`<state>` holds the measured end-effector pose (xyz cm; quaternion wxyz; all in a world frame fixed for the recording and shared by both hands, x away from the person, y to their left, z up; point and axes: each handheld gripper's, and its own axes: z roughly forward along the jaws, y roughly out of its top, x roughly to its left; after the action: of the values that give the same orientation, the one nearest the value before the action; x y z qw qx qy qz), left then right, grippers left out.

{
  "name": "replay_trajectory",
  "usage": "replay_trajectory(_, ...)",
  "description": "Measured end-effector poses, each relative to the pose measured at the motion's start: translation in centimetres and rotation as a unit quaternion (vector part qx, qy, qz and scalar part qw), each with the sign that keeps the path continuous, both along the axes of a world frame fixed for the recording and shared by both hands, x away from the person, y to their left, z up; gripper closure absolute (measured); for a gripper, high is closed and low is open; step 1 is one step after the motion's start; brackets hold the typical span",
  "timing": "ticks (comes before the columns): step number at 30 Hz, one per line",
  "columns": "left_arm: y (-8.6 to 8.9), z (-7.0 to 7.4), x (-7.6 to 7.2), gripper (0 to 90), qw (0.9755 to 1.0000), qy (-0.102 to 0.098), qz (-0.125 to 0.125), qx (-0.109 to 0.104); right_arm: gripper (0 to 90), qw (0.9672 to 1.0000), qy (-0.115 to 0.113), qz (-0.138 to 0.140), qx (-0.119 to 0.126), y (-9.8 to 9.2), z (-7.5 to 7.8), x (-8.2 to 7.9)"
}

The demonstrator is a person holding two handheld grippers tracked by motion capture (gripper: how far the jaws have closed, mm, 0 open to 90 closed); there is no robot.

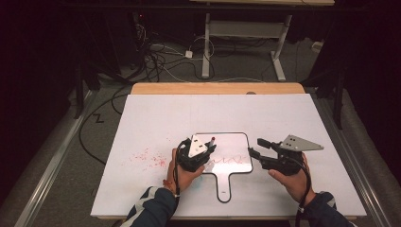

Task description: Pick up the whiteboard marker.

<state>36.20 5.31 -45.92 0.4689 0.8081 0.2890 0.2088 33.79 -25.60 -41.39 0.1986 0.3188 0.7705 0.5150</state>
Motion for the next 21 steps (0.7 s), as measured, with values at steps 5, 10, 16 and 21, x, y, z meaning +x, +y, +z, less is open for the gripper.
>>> replay_trajectory(5,0.0,-0.2,0.0,78.7,0.9996,0.014,0.0,-0.026,43.8,0.9994,0.008,-0.005,-0.034,-1.5,-0.8,-1.3)
replay_trajectory(10,-2.1,-0.4,-0.5,78.8,0.9988,0.015,-0.028,-0.038,43.3,0.9983,0.011,0.003,-0.058,-1.6,-1.4,-2.1)
replay_trajectory(16,-2.8,-0.3,-0.7,78.8,0.9986,0.007,-0.045,-0.028,42.9,0.9981,0.01,0.013,-0.06,-1.3,-1.7,-2.1)
replay_trajectory(21,-0.4,-0.4,0.6,78.8,0.9992,0.015,-0.002,-0.036,42.6,0.9977,0.006,0.008,-0.068,-1.5,-1.7,-2.0)
